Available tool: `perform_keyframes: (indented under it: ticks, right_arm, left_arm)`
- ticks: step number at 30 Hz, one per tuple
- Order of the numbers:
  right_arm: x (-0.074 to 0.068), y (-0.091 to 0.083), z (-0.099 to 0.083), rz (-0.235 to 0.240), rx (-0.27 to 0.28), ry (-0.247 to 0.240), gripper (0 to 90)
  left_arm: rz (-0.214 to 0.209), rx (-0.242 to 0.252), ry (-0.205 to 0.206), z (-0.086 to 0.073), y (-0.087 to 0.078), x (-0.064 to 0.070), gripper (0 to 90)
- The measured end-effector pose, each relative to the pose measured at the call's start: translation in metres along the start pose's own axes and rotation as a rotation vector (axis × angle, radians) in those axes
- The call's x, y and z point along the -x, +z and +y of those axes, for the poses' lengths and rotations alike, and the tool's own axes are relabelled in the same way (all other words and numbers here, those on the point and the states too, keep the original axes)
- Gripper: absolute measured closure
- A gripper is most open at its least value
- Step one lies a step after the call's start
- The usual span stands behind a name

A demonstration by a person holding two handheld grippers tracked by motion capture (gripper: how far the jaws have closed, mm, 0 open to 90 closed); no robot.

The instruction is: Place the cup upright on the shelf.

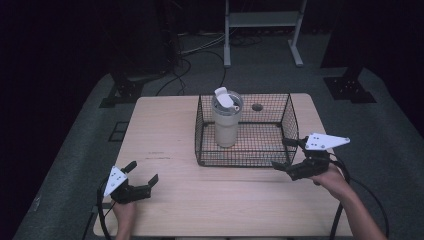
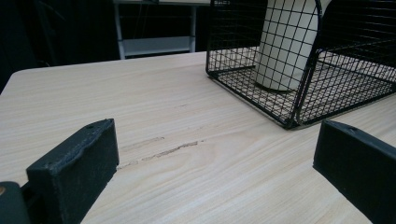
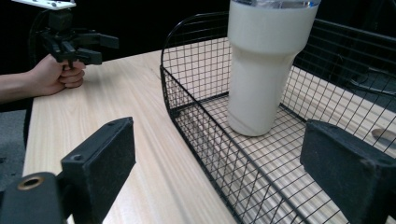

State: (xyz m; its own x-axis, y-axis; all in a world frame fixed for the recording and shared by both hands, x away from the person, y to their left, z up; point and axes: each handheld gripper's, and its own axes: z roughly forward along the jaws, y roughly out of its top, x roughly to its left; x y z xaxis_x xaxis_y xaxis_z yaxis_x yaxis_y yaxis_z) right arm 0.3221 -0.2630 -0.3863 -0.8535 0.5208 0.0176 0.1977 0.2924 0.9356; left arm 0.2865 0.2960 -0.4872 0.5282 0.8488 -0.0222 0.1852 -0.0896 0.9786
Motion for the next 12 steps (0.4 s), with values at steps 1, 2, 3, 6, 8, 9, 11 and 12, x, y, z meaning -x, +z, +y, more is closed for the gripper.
perform_keyframes:
  ticks: [1, 2, 3, 6, 8, 9, 11, 12]
  right_arm:
    - [-0.001, -0.001, -0.002, -0.001, -0.001, 0.0, 9.7]
    - [-0.003, -0.002, -0.003, -0.003, 0.002, -0.002, 9.7]
    - [-0.004, -0.003, -0.005, -0.001, 0.004, 0.004, 9.7]
    - [-0.007, -0.004, -0.011, -0.003, 0.001, 0.014, 9.7]
    - [-0.009, -0.005, -0.016, -0.006, 0.004, 0.018, 9.7]
    - [-0.01, -0.006, -0.02, -0.006, 0.011, 0.029, 9.7]
    - [-0.012, -0.006, -0.025, -0.011, 0.012, 0.039, 9.7]
    - [-0.013, -0.006, -0.027, -0.013, 0.011, 0.041, 9.7]
  left_arm:
    - [0.0, 0.002, -0.001, 0.0, 0.0, 0.0, 0.0]
    - [0.0, 0.001, -0.002, 0.0, 0.0, 0.0, 0.0]
    - [-0.001, 0.001, -0.001, 0.0, 0.0, 0.0, 0.0]
    - [-0.002, -0.004, 0.001, 0.0, -0.001, 0.0, 0.0]
    - [-0.001, -0.004, 0.0, 0.0, -0.001, 0.0, 0.0]
    - [-0.001, -0.004, -0.001, 0.0, -0.001, 0.0, 0.0]
    - [0.0, -0.004, -0.001, 0.0, 0.0, 0.0, 0.0]
    - [0.001, -0.004, -0.001, 0.0, 0.0, 0.0, 0.0]
